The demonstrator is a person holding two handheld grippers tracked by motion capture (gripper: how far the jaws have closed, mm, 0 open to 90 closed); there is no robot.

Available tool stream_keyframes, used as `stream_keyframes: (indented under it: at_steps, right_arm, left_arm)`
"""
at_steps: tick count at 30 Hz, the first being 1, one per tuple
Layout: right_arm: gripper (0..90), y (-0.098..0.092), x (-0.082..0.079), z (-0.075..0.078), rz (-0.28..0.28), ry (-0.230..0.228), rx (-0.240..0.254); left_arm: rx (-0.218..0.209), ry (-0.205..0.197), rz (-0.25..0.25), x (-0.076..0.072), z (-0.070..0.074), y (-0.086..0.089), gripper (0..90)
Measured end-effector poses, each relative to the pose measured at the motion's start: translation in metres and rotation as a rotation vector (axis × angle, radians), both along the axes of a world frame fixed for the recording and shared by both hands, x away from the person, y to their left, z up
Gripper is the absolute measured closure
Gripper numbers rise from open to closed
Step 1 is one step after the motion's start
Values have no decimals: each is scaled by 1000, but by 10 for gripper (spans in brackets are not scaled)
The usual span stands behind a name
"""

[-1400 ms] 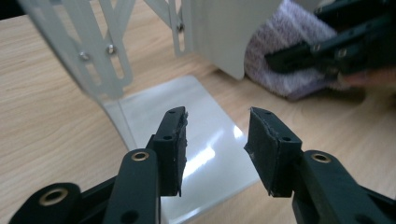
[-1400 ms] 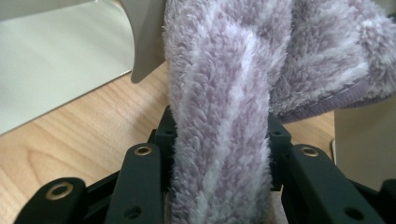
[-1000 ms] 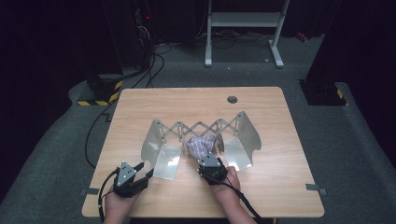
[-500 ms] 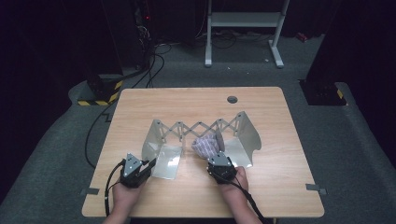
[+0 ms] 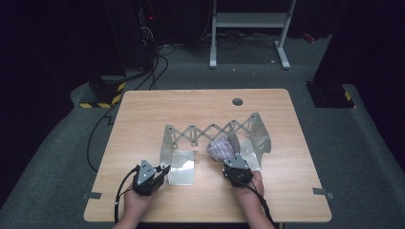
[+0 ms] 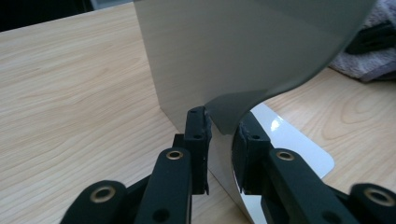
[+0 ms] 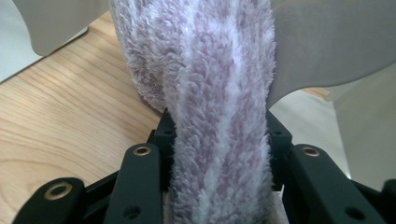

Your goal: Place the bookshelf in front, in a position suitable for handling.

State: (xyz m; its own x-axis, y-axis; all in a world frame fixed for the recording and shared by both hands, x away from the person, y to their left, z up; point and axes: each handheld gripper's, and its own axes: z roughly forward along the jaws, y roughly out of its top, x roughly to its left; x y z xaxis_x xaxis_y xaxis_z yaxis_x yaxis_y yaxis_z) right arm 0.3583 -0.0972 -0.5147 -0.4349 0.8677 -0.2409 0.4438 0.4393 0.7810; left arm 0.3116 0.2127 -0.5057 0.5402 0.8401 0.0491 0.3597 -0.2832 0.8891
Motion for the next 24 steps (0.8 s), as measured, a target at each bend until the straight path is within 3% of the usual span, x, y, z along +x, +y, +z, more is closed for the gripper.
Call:
stream_keyframes:
  at_steps: [4, 11, 17, 24]
  right_arm:
    - [609, -3, -5, 0, 4, 1, 15]
    - [606, 11, -15, 3, 53, 16, 52]
    - [600, 31, -18, 1, 92, 31, 63]
    - [599, 50, -22, 4, 138, 30, 58]
  left_arm:
    - [0, -8, -12, -1, -1, -2, 754]
    - [-6, -3, -17, -2, -5, 3, 684]
    - [20, -20, -28, -3, -4, 1, 764]
    - [13, -16, -10, -4, -4, 11, 798]
